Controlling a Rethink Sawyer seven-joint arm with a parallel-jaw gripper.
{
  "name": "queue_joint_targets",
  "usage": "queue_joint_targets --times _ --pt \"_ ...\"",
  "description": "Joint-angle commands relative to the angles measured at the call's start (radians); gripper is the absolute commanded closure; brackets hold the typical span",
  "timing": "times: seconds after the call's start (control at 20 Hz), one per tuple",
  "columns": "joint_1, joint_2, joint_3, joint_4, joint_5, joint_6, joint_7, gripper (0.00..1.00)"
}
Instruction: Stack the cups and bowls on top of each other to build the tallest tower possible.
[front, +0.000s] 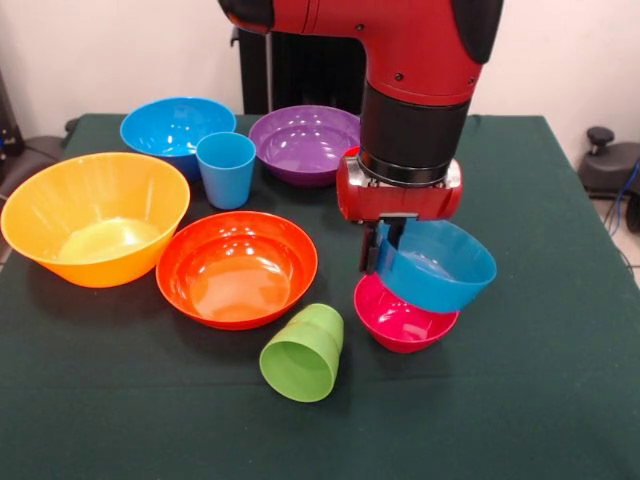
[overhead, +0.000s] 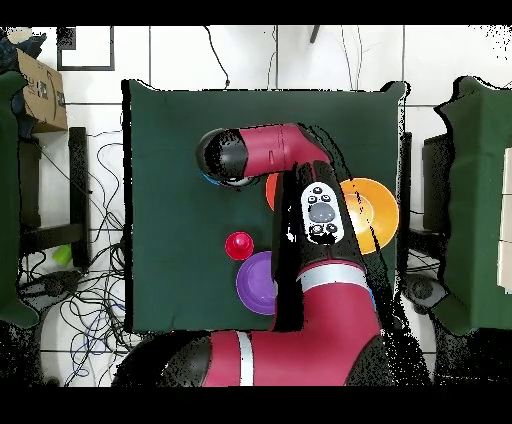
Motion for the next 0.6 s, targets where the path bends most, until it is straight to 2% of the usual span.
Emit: queue_joint_targets --times 0.05,0.6 --pt "0.021 0.050 0.003 -0.032 -0.012 -0.042 0.086 0.00" --pt "0.018 0.054 0.008 -0.038 -0.004 -0.005 0.064 0.00"
